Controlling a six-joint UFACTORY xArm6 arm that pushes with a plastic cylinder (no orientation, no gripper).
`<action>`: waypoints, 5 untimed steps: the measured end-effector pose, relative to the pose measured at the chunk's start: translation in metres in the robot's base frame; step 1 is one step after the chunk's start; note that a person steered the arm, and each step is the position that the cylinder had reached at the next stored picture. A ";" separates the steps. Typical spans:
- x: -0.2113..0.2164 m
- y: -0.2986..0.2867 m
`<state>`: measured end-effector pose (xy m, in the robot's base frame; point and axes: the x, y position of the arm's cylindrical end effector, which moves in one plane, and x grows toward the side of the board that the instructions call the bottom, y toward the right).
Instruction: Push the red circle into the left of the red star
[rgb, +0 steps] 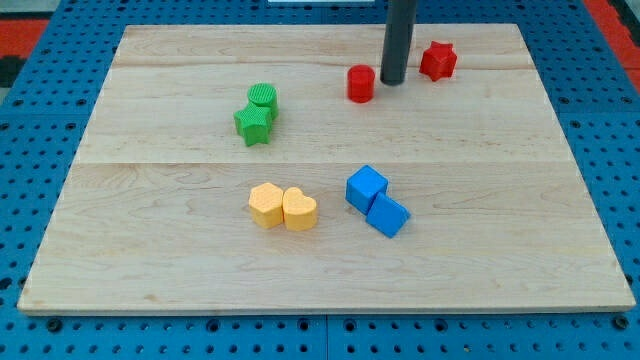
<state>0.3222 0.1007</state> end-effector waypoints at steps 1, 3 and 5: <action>0.026 0.031; 0.014 -0.128; -0.007 -0.001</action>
<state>0.3155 0.0999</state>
